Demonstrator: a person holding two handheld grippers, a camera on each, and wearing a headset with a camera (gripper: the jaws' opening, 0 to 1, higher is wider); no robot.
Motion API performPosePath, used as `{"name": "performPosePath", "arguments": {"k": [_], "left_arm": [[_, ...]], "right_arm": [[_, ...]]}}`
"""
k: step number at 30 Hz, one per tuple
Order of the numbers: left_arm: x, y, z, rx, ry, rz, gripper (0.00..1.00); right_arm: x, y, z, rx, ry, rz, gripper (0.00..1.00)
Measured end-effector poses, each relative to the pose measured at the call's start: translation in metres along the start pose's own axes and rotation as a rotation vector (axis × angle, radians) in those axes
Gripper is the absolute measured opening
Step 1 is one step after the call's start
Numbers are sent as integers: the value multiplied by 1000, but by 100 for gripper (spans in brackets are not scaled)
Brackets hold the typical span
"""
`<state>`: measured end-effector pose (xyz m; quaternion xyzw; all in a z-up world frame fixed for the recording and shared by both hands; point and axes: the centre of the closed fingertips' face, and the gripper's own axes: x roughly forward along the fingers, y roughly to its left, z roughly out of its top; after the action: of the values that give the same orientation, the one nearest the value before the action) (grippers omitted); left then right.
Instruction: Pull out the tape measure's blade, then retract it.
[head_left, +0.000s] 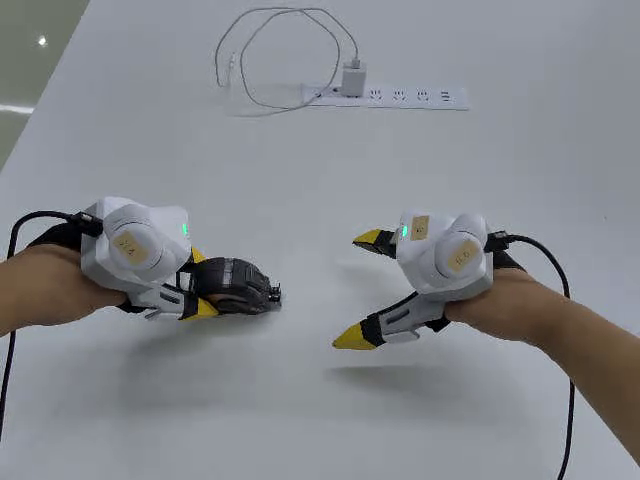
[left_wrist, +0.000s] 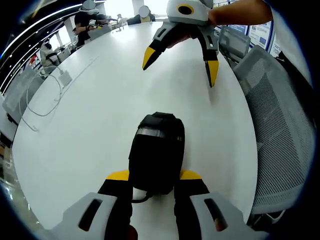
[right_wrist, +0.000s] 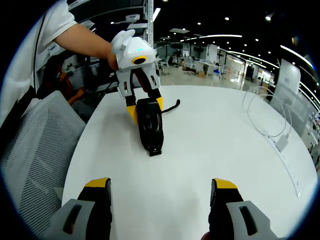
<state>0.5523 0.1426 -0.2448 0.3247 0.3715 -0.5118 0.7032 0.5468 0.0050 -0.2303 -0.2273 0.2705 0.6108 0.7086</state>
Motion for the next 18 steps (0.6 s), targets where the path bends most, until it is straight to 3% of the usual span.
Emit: {"name": "performPosePath", "arguments": {"k": [18], "left_arm": [[1, 1, -2, -1, 7, 5, 26]], "right_arm": [[21, 0, 12, 24, -44, -4, 73]]}}
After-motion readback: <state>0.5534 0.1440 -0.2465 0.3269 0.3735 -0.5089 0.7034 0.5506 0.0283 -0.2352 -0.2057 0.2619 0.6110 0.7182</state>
